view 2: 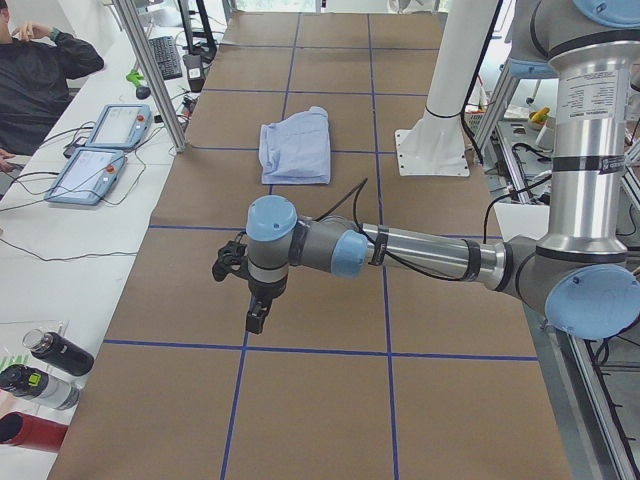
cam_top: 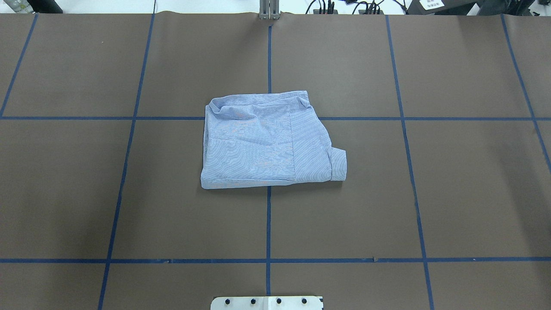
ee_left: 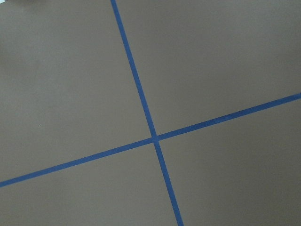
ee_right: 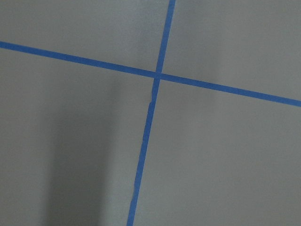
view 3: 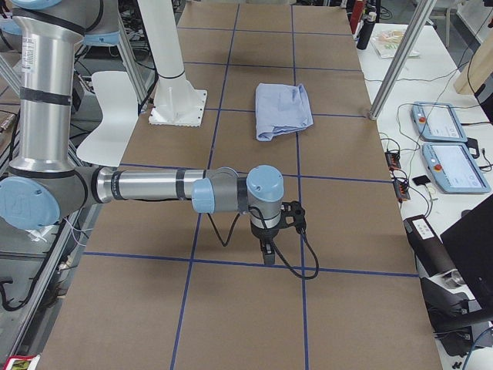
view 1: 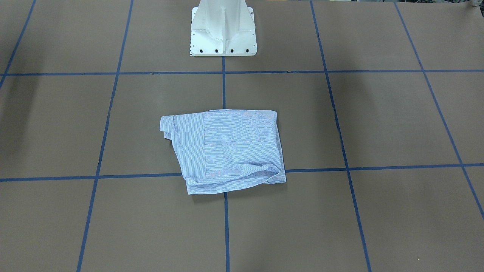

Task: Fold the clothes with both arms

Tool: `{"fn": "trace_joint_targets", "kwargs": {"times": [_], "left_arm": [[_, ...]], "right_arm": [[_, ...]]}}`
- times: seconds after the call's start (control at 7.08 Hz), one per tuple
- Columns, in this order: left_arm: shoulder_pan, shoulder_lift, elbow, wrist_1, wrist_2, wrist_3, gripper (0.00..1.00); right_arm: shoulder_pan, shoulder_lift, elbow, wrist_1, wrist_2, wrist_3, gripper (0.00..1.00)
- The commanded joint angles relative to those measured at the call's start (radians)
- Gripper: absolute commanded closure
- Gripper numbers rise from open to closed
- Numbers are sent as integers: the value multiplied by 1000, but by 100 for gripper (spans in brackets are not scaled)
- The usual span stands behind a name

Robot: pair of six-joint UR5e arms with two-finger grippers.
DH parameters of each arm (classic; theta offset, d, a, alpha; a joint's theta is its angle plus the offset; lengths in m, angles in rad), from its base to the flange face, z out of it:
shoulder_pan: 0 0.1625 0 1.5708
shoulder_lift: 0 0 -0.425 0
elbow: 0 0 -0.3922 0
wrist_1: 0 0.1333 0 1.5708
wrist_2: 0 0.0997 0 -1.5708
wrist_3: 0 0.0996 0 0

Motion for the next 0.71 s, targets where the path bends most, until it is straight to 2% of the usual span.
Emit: {"fn": "trace_joint_targets", "kwargs": {"times": [0.0,0.28,0.57], "left_arm": [[-6,84,-4,0,-108,-4,0],[-5,78,-6,3,-107,-22,0],[-3,75,17,5,-110,-22,0]], "right_arm": [[1,-6,12,18,6,44,0],[-17,7,12,21,8,144,0],[-18,8,9,39,6,148,0]]}}
